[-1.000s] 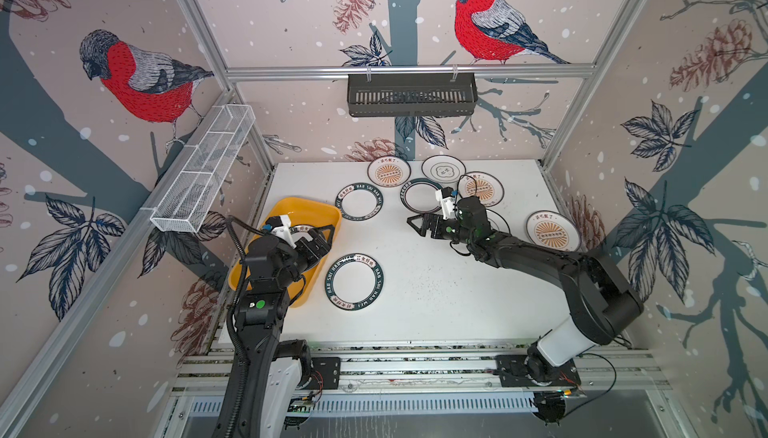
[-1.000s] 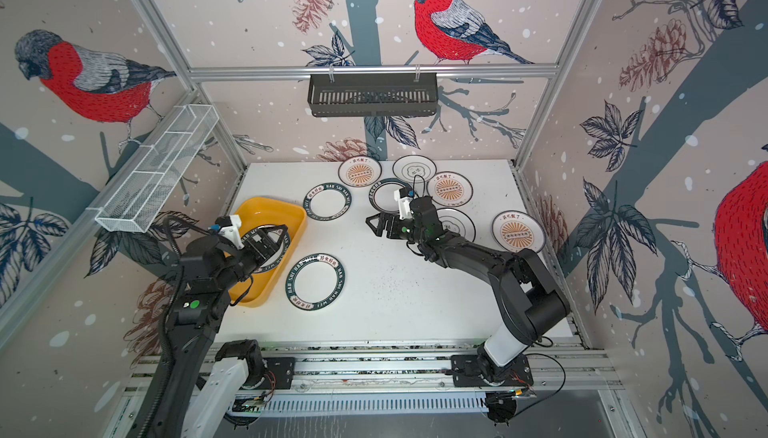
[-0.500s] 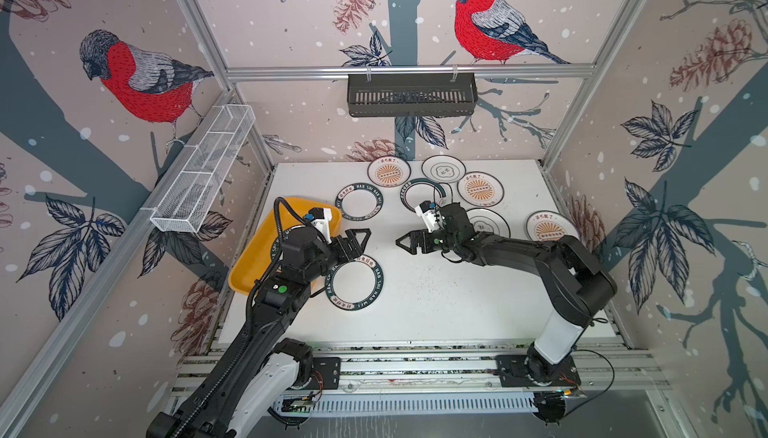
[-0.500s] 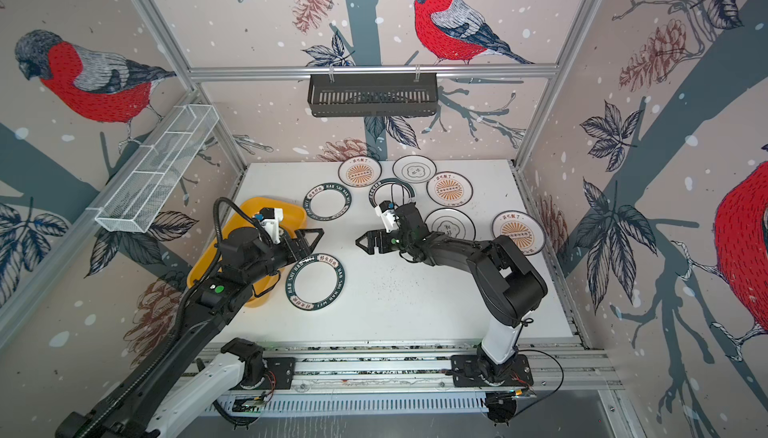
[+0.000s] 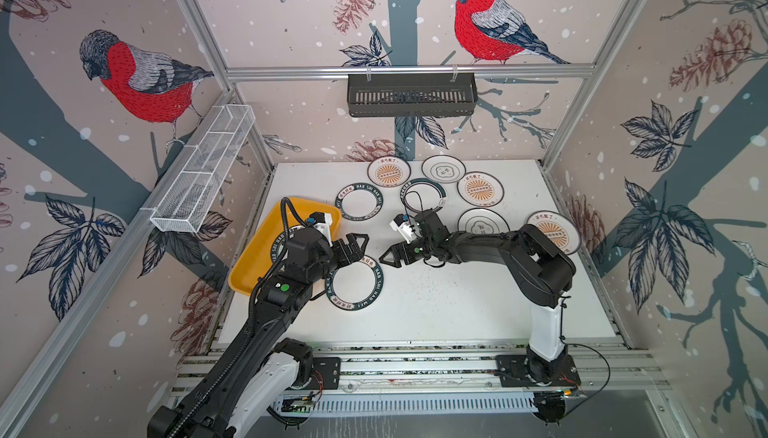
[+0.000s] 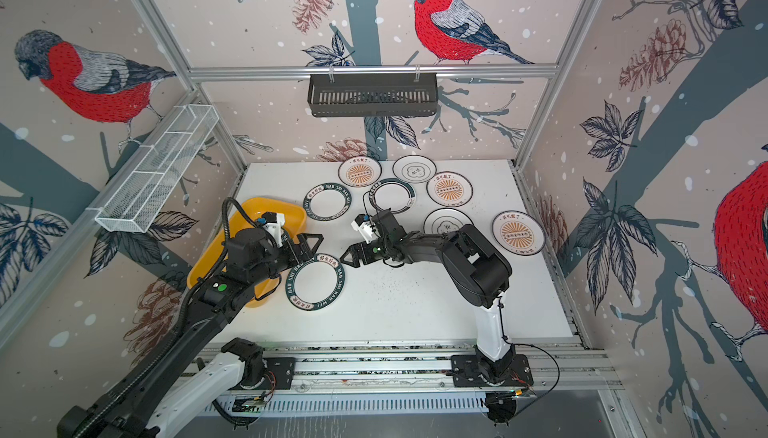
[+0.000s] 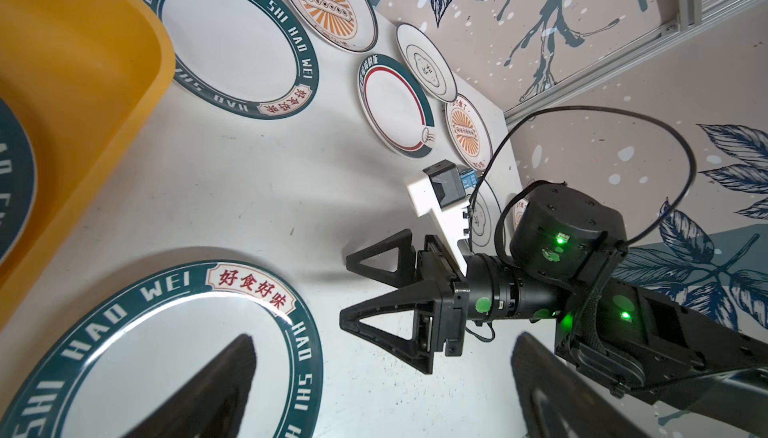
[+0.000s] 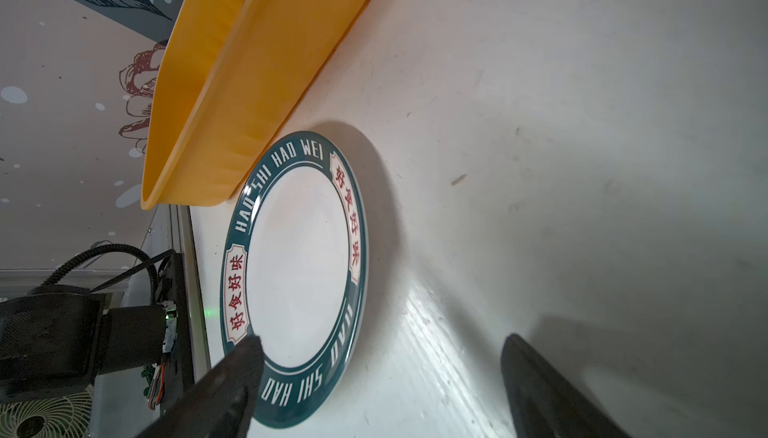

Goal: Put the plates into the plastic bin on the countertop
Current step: 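Grasp the rim of the nearer green-rimmed plate with the right gripper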

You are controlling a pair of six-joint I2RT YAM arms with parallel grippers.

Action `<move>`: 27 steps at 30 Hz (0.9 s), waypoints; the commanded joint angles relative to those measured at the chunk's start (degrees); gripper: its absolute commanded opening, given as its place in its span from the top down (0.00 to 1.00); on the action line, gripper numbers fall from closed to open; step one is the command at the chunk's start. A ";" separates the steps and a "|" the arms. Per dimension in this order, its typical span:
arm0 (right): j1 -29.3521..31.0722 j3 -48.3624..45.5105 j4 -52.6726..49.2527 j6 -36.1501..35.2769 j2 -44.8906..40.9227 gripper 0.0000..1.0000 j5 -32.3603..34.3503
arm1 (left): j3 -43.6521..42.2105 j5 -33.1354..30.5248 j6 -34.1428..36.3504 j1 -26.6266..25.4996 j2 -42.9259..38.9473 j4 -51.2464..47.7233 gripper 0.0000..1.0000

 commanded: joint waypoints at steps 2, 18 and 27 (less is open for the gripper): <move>1.08 2.70 -2.47 -0.95 2.94 0.15 -3.03 | -0.42 -2.39 0.46 -0.10 -1.16 -1.14 0.04; 2.23 7.77 -9.09 -2.35 9.62 0.40 -6.74 | -0.66 -3.31 0.06 -0.11 -2.85 -0.83 0.04; 2.06 8.54 -9.38 -0.64 10.30 0.65 -5.20 | -0.65 -3.67 -0.07 -0.09 -3.73 -0.71 0.04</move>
